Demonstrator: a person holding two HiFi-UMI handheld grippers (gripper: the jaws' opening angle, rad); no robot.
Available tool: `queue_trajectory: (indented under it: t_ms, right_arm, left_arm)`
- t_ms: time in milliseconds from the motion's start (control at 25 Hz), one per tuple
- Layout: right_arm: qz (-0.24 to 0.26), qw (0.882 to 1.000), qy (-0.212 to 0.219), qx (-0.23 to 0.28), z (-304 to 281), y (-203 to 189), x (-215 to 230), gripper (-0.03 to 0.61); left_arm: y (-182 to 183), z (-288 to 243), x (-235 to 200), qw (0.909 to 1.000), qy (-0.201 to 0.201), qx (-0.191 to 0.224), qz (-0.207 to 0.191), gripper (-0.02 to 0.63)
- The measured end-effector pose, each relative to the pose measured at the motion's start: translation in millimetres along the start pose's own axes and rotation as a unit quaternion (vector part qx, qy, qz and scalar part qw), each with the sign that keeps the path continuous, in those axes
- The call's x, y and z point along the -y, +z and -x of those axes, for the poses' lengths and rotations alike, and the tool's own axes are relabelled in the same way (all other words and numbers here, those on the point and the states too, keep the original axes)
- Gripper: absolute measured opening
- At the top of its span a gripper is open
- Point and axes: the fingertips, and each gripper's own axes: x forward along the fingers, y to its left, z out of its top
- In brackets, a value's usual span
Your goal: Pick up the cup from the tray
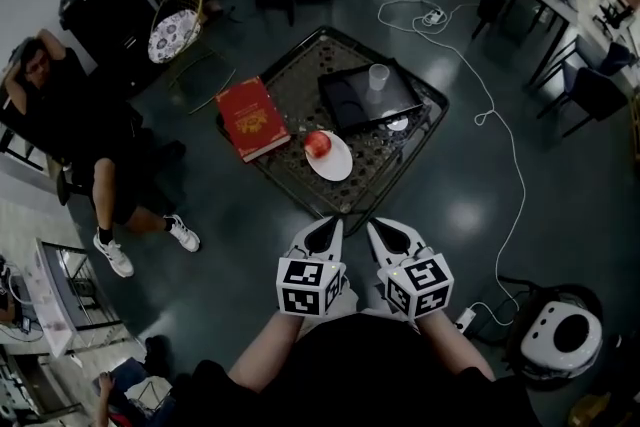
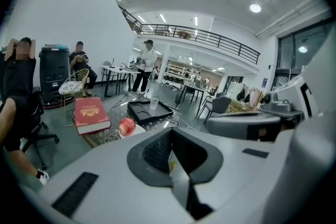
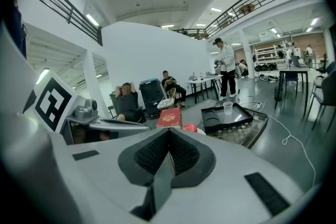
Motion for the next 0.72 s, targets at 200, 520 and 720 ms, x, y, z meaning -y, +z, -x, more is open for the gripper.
queue_trajectory:
  t_ms: [200,520,720]
  right_arm:
    - [-0.003,1.0,-0.002,-0.002,-18,4,3,0.011]
    - [-0.01,1.0,-0.008,-0.006,-27,9,9,0.011]
    - [-0.017,1.0,-0.016,-0.005,-31,16,19,0.01]
  left_arm:
    - [6,-11,-15,1.0,-0.003,-0.005,-0.003,0.009]
    - [13,-22,-24,0.9999,-0.006,-0.012,-0.004,0.009]
    - [18,-32,-22,0.9998,-0.015,-0.015,-0.008,0.009]
